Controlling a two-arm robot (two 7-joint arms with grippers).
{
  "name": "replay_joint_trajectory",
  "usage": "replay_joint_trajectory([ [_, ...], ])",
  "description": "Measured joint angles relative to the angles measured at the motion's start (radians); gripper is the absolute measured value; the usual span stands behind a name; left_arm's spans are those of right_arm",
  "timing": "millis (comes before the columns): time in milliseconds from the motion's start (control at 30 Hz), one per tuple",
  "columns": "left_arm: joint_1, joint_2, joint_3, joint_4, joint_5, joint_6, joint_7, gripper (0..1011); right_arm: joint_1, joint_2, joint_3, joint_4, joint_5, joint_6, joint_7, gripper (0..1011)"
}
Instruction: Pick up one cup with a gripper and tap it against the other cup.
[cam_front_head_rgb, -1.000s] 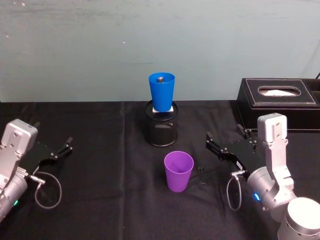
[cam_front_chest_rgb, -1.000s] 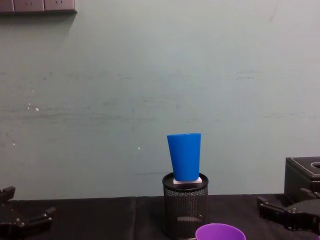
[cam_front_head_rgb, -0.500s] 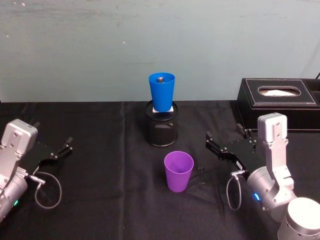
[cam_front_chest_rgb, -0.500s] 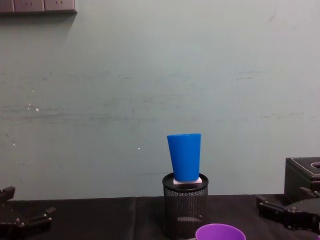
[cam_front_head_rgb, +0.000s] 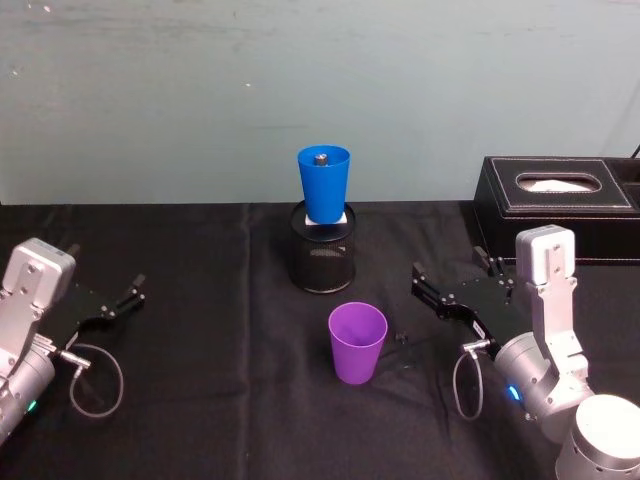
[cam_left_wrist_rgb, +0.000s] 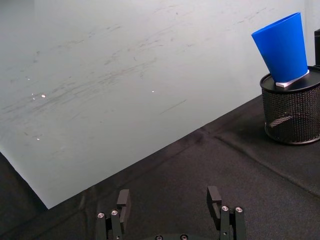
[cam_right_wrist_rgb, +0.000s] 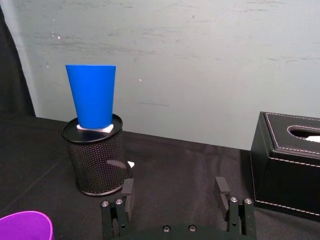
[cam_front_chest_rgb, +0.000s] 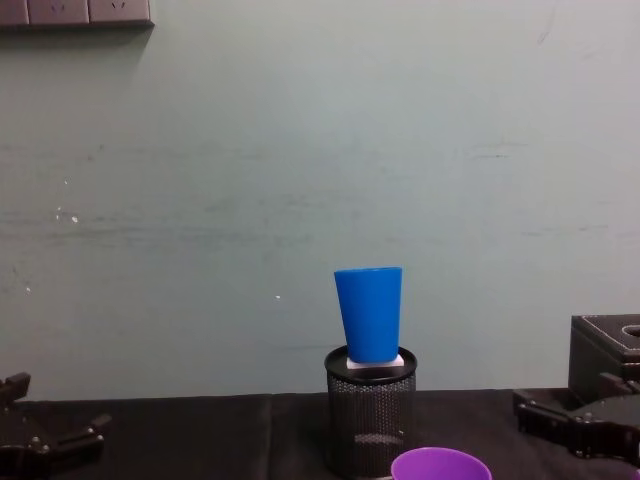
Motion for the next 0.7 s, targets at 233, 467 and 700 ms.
replay_joint_trajectory([
  [233, 0.000, 0.000, 0.000, 0.000, 0.000, 0.000, 0.000, 1000, 0.000, 0.000, 0.000, 0.000, 0.000, 0.000, 0.000, 1002],
  [467, 0.000, 0.000, 0.000, 0.000, 0.000, 0.000, 0.000, 1000, 0.000, 0.000, 0.000, 0.000, 0.000, 0.000, 0.000, 1003],
  [700, 0.000, 0.000, 0.000, 0.000, 0.000, 0.000, 0.000, 1000, 0.000, 0.000, 0.000, 0.000, 0.000, 0.000, 0.000, 1002],
])
